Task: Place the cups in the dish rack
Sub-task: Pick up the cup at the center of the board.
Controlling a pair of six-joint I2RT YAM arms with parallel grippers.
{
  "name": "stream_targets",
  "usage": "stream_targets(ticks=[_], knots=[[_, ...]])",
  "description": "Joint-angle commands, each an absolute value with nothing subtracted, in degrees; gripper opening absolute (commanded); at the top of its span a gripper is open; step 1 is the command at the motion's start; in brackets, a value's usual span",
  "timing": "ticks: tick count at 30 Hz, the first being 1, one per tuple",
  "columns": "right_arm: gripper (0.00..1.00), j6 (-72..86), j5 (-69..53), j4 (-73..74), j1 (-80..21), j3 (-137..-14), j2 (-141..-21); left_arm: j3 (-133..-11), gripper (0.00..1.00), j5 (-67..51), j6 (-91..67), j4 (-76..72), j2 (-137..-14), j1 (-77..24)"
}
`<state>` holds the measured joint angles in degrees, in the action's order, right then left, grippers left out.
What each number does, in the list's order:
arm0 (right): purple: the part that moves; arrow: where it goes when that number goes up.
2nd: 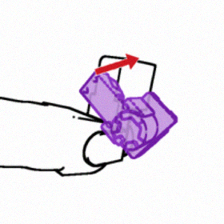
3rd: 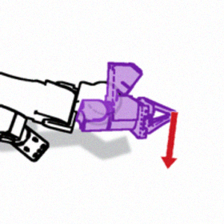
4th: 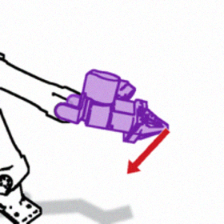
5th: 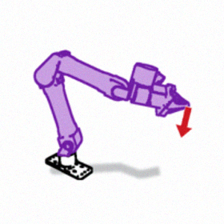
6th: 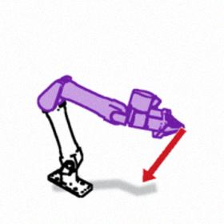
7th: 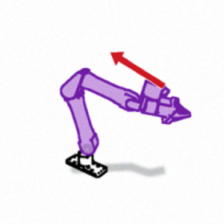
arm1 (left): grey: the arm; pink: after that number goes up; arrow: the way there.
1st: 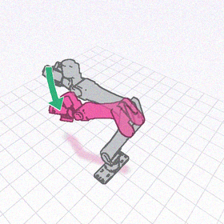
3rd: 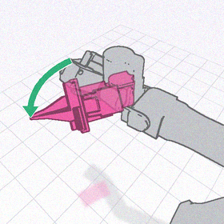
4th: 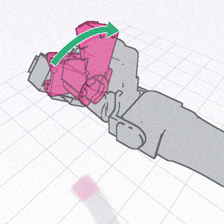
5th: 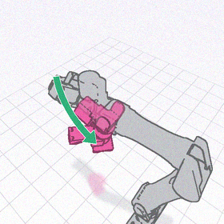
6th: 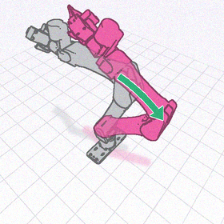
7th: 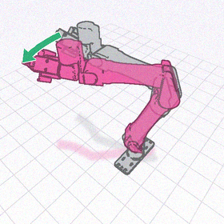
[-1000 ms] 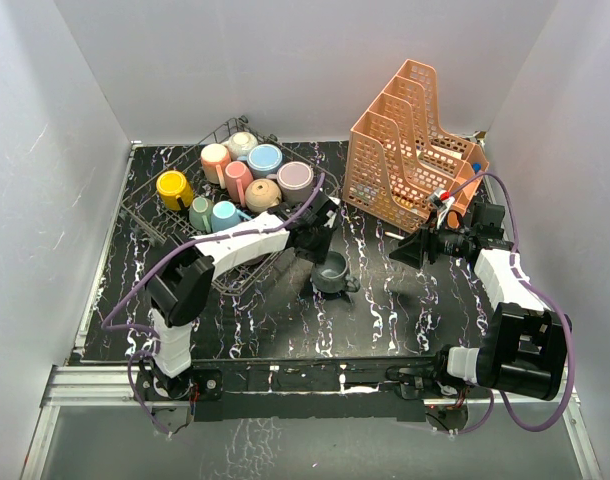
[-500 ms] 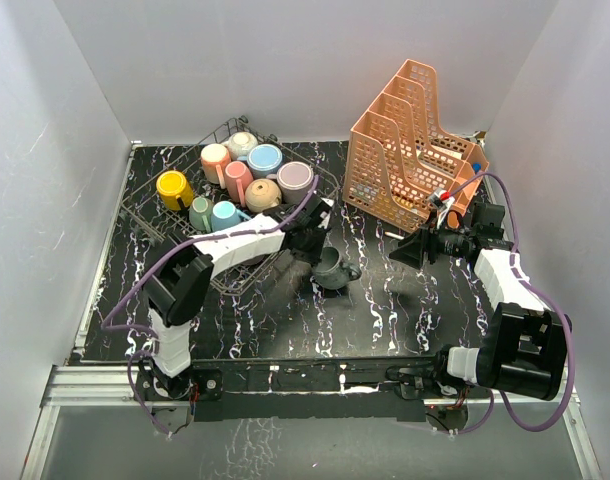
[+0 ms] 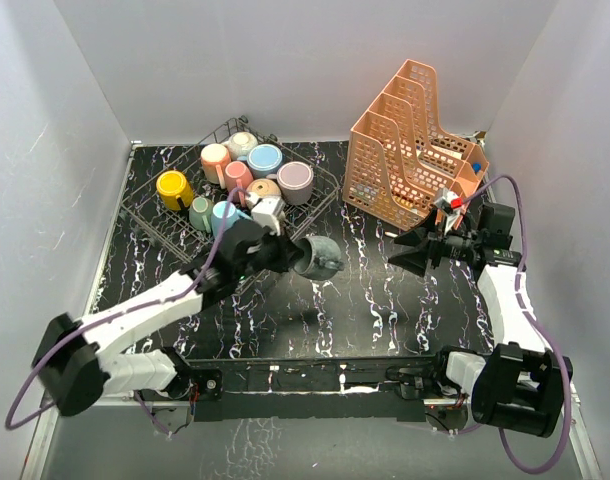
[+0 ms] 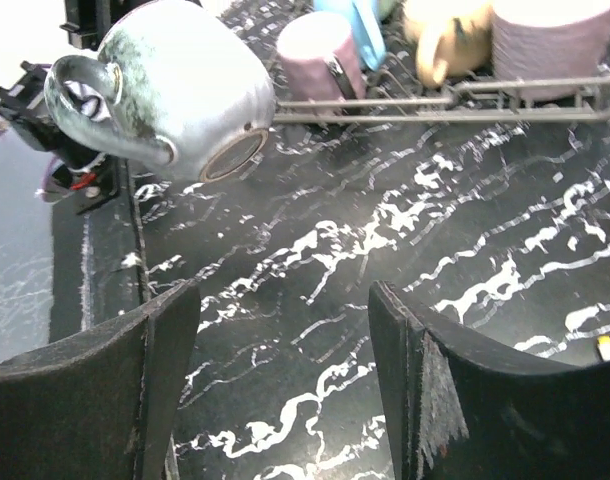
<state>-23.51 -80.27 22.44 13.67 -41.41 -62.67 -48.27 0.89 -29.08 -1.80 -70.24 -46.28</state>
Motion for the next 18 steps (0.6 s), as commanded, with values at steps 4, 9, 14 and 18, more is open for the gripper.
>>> stream_targets(ticks=[4, 9, 14, 18], knots=[[0.74, -38.30, -88.14, 42.94, 13.51, -52.34, -63.91, -35.13, 0.00, 2.97, -31.17, -28.33, -53.15, -46.32], [0.74, -43.29, -89.77, 57.76, 12.51, -59.79, -67.15, -29.52, 0.00, 1.91, -31.61, -41.17, -49.35, -46.32], [0.75, -41.71, -92.91, 62.96, 10.71, -62.04, -67.47, -26.79, 0.00, -1.18, -28.85, -55.35, -51.62, -46.27], [0.75, -41.31, -90.81, 63.46, 6.27, -64.20, -65.32, -27.27, 0.00, -3.53, -23.09, -64.10, -55.23, -46.32]])
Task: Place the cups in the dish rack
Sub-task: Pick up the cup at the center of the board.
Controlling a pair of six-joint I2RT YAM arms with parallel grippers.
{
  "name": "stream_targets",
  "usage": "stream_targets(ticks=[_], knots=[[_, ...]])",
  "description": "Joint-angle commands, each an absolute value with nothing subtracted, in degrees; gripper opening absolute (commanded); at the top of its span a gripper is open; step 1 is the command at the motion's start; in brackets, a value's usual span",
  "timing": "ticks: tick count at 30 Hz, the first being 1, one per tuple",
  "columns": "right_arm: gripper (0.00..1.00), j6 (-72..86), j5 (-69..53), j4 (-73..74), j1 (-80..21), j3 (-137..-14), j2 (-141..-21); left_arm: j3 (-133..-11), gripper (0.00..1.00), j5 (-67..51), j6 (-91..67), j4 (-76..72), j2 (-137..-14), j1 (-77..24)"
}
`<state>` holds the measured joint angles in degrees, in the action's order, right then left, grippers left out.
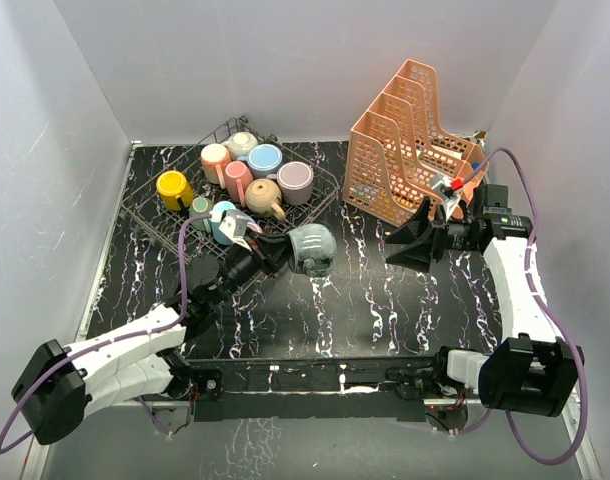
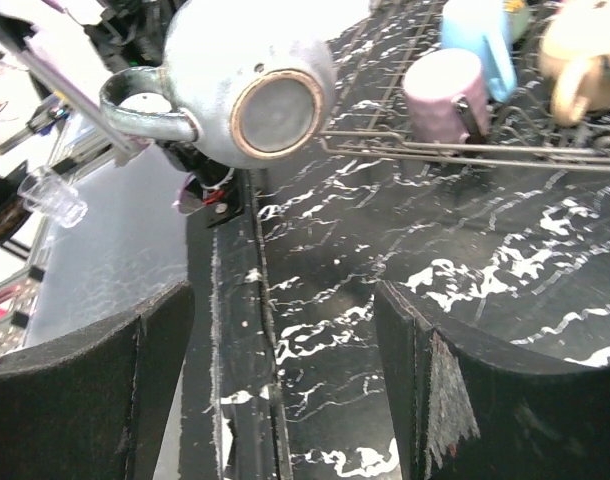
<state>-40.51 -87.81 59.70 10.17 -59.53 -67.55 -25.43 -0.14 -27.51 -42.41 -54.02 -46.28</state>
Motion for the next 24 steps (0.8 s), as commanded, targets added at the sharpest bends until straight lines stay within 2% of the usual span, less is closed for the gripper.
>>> stream_targets(ticks=[1, 3, 8, 12, 16, 24], knots=[[0.75, -40.88, -89.91, 62.25, 5.20, -64.54, -64.43, -27.83, 0.00, -4.02, -21.49, -65.66, -56.21, -46.30], [0.77, -36.18, -88.32, 57.30, 3.58, -63.93, -62.23, -29.09, 0.00, -4.83, -17.48, -68.10, -57.88, -46.32], [0.78, -9.78, -79.76, 34.22, -0.30, -57.19, -54.40, -32.46, 0.00, -3.76, -9.24, -72.65, -61.24, -46.31], [0.79, 5.75, -77.44, 19.10, -4.01, -52.82, -50.18, -35.12, 0.00, -2.42, -4.27, -75.79, -63.92, -46.31], [0.79, 19.43, -74.32, 9.55, -7.33, -50.26, -49.36, -37.80, 0.00, -1.71, -0.55, -79.88, -66.99, -46.32], [0.78, 36.78, -66.75, 1.14, -13.96, -50.77, -52.62, -46.06, 0.00, -3.05, 6.03, -87.47, -73.61, -46.31]])
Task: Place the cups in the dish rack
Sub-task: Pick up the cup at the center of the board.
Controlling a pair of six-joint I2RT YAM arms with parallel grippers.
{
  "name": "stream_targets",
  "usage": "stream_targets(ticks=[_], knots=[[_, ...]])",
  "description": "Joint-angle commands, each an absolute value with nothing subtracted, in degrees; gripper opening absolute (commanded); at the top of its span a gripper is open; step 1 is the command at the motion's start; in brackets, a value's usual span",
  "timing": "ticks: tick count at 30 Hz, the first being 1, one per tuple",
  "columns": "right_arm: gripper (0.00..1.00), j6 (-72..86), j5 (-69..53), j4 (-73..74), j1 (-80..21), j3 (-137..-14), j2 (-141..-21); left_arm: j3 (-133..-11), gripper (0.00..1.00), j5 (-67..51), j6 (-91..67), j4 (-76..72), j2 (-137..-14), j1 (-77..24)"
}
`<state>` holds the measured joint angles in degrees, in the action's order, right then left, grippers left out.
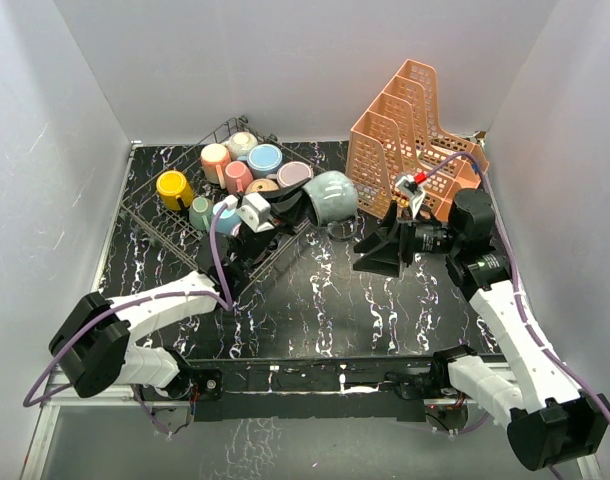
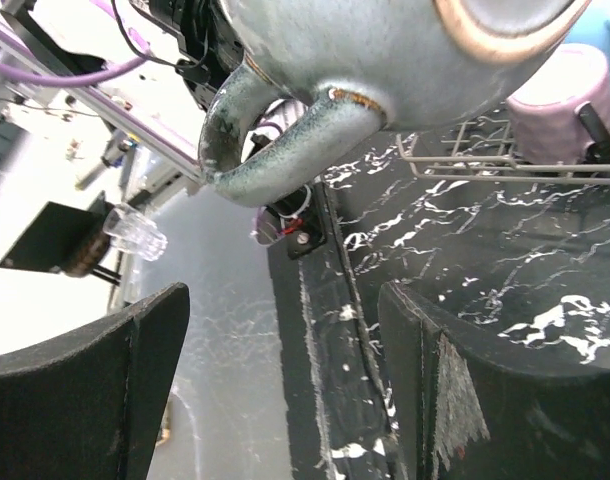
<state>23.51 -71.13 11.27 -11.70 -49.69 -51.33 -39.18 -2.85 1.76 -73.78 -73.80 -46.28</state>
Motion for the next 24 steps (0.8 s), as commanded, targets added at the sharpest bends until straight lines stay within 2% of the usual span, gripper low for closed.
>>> stream_targets(ticks=[1, 6, 16, 24], knots=[[0.79, 39.89, -66.59, -0.48, -14.40, -50.77, -52.97, -47.54, 0.00, -3.14, 6.73, -87.49, -74.02, -46.32], [0.85, 46.99, -65.29, -6.77, -15.83, -52.64, -53.41, -51.47, 0.00, -4.19, 8.92, -87.86, -75.72, -46.29], [0.86, 62.72, -61.32, -19.85, -16.61, -56.81, -55.88, -55.18, 0.00, -7.80, 8.77, -88.48, -77.59, -46.32], [0.85, 67.15, -58.55, -20.14, -17.12, -60.22, -57.20, -56.23, 0.00, -9.48, 9.09, -87.51, -78.13, -46.25]])
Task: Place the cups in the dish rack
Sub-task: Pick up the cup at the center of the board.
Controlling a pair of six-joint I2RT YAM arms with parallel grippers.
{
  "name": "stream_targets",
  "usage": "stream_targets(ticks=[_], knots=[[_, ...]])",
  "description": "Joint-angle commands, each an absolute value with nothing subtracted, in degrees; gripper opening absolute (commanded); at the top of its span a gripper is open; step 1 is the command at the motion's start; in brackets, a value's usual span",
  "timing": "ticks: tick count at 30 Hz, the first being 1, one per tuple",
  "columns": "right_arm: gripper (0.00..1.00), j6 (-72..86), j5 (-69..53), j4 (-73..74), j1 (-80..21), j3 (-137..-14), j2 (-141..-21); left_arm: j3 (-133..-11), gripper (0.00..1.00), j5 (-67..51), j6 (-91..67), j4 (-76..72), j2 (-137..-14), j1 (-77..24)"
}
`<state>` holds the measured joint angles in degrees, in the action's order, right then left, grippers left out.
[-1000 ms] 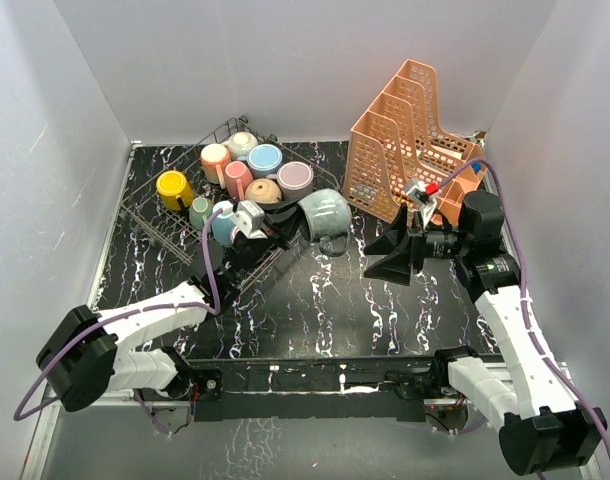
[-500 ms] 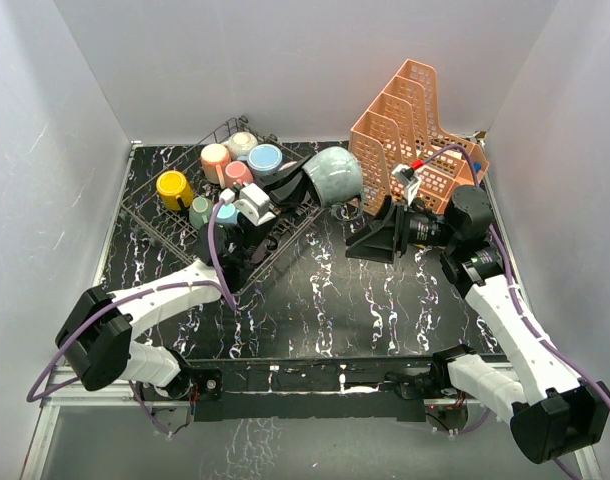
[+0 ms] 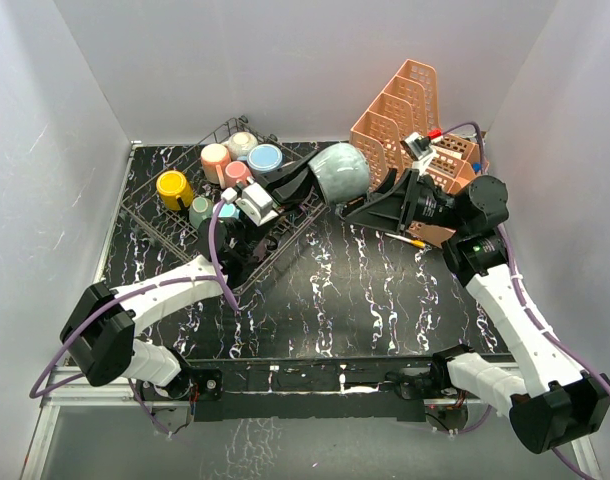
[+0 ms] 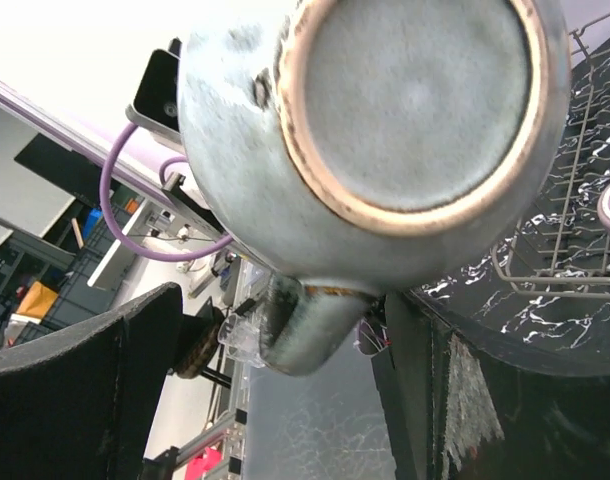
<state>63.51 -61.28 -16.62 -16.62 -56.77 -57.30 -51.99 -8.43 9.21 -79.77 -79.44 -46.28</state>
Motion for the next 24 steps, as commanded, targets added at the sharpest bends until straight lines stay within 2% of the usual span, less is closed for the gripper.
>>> stream_targets(ticks=[1, 24], knots=[[0.84, 67.60, -57.93, -19.42, -17.14, -60.31, -57.29, -56.25, 0.00, -9.83, 8.92, -87.60, -78.13, -46.31], [0.57, 70.24, -54.71, -14.40, -17.84, -58.39, -57.66, -55.23, 0.00, -10.12, 10.17, -88.06, -80.77, -46.31]])
